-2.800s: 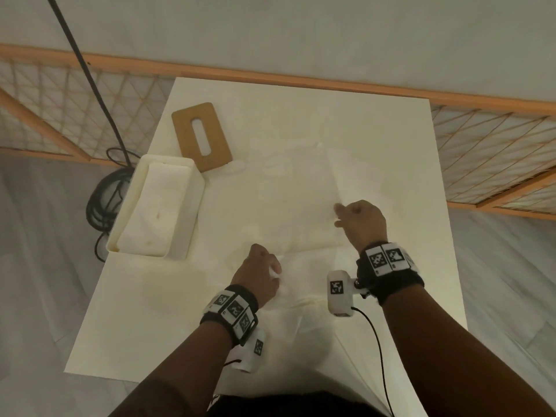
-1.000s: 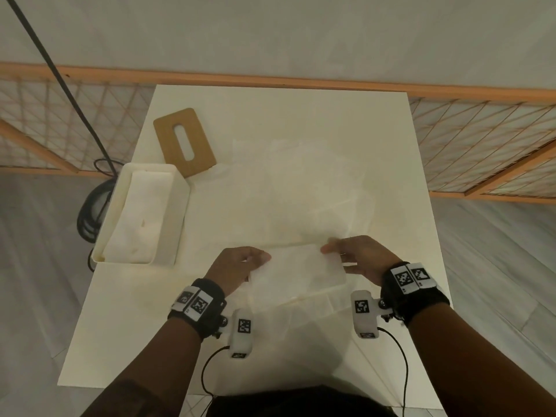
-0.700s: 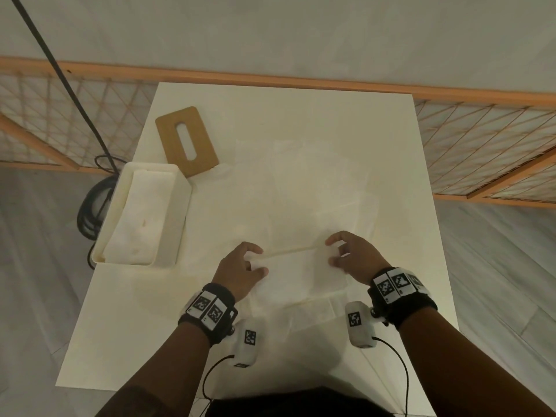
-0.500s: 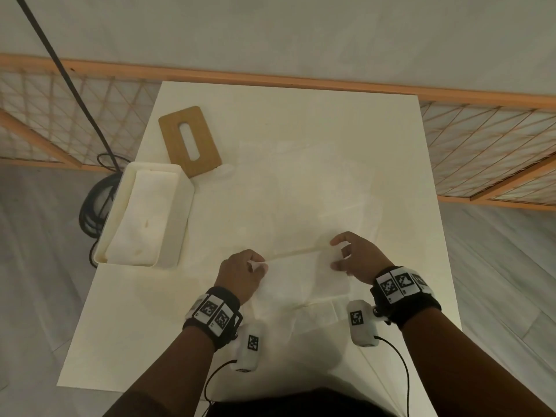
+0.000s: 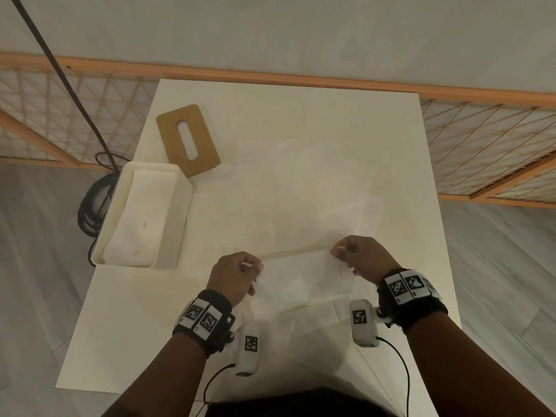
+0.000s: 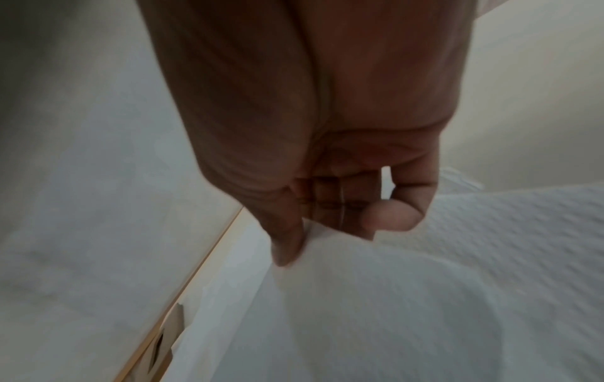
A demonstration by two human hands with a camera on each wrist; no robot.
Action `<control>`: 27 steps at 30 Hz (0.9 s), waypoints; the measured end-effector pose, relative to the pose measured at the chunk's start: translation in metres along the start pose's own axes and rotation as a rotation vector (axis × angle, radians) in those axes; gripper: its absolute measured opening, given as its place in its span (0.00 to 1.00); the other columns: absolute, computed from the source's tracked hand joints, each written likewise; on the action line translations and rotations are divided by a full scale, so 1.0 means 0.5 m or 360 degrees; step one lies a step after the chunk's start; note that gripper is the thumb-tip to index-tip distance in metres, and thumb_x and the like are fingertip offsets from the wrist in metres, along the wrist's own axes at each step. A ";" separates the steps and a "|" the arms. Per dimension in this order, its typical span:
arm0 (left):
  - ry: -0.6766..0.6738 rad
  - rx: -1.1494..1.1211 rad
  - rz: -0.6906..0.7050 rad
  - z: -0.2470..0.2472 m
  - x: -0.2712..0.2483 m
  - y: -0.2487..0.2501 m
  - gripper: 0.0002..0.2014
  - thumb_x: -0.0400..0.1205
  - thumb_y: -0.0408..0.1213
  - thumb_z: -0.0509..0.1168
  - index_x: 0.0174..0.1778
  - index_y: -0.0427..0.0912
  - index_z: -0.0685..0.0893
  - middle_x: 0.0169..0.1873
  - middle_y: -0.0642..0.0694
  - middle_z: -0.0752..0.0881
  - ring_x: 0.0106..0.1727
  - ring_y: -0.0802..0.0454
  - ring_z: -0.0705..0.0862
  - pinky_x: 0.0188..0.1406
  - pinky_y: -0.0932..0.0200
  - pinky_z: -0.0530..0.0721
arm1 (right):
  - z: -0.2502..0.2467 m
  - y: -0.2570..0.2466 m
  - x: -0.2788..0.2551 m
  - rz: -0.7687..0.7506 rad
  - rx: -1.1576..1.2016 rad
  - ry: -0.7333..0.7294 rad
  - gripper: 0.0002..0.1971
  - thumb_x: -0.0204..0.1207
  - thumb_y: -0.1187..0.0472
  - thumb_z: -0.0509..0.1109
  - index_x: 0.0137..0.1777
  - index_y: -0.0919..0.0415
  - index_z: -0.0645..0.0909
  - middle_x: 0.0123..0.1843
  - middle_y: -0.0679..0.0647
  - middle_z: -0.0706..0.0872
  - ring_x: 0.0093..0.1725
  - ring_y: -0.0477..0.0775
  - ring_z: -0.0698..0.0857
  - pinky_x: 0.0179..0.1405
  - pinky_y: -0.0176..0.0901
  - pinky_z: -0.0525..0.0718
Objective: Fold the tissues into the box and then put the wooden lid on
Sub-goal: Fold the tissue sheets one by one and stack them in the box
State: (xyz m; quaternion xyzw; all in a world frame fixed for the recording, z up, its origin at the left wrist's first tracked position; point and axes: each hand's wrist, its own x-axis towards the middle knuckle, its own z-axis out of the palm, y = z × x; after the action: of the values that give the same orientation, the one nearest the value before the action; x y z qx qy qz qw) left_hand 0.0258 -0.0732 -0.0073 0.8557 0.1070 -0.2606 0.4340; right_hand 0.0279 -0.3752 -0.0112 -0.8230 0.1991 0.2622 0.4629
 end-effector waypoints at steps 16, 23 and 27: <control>-0.0055 0.1189 0.0718 0.087 -0.017 -0.003 0.20 0.83 0.45 0.65 0.71 0.52 0.73 0.63 0.49 0.78 0.59 0.48 0.79 0.59 0.53 0.80 | -0.012 -0.112 0.164 0.0460 -0.0200 0.0468 0.26 0.80 0.37 0.69 0.45 0.63 0.90 0.40 0.54 0.94 0.50 0.56 0.91 0.46 0.40 0.80; -0.0129 0.1099 0.0669 0.083 -0.001 -0.005 0.19 0.83 0.45 0.66 0.69 0.54 0.71 0.63 0.52 0.77 0.59 0.49 0.79 0.59 0.54 0.78 | -0.017 -0.083 0.183 0.0607 0.0760 0.0444 0.12 0.76 0.57 0.80 0.47 0.68 0.89 0.34 0.55 0.94 0.38 0.55 0.95 0.55 0.50 0.92; -0.0124 0.1086 0.0672 0.083 0.001 -0.004 0.19 0.83 0.44 0.67 0.68 0.54 0.71 0.63 0.53 0.76 0.58 0.50 0.79 0.53 0.58 0.72 | -0.024 -0.089 0.175 0.0587 0.0606 0.0470 0.13 0.78 0.57 0.69 0.45 0.66 0.90 0.32 0.51 0.93 0.38 0.51 0.94 0.54 0.46 0.91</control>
State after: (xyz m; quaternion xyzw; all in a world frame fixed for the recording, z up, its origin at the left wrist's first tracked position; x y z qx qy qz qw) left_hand 0.0108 -0.1052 -0.0289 0.9433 -0.1804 -0.2185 0.1728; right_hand 0.1251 -0.3711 -0.0305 -0.7006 0.4560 0.1771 0.5195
